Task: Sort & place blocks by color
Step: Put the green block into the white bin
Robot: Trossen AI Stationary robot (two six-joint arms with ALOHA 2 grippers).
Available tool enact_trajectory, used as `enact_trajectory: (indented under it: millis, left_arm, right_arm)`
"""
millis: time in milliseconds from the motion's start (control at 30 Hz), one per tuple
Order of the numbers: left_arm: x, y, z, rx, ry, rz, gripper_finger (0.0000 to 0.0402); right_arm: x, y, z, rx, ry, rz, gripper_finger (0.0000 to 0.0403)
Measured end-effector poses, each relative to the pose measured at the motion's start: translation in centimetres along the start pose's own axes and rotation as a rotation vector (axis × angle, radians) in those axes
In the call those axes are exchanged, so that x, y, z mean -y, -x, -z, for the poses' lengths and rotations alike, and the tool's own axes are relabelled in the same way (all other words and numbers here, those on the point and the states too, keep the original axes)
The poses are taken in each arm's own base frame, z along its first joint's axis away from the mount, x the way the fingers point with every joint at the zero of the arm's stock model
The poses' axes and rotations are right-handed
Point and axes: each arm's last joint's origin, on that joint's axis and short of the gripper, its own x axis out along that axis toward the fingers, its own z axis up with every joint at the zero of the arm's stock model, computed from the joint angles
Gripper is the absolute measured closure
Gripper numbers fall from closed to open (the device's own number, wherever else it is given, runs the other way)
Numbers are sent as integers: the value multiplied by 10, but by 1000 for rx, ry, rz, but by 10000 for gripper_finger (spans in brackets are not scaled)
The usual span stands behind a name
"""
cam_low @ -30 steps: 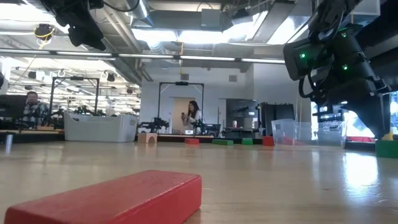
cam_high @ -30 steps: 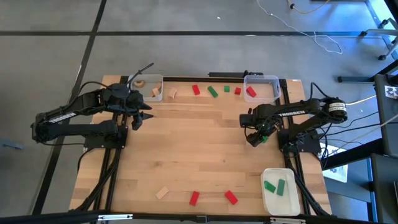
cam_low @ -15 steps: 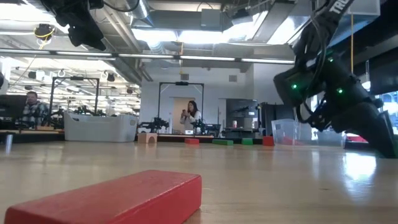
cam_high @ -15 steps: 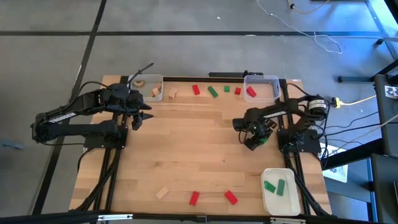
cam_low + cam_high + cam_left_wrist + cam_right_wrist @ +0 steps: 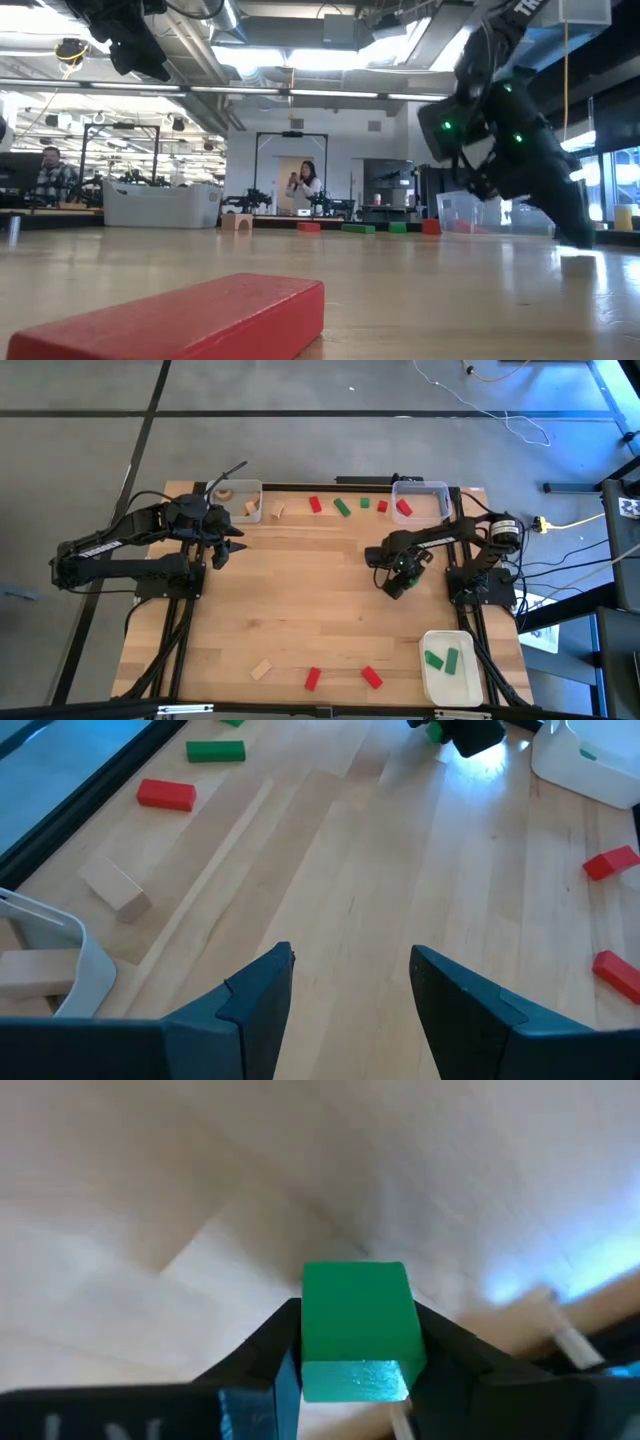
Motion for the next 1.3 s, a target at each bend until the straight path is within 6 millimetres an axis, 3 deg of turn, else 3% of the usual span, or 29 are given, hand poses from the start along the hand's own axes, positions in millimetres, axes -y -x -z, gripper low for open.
enact_trajectory:
  millis: [300,567,767,967,1300]
  left_arm:
    - [0,0,0,0,-3,0,207]
    - [0,0,0,0,-10,0,207]
    - [0,0,0,0,-45,0,207]
    - [0,0,0,-1,-63,0,207]
    - [0,0,0,0,-109,-4,207]
  right_arm:
    - [-27,58,11,36,120,22,272]
    - [-56,115,47,89,117,51,272]
    - [-74,140,82,169,34,-22,272]
    - [-82,143,125,162,-141,-91,272]
    - [-104,123,191,-41,-325,-81,272]
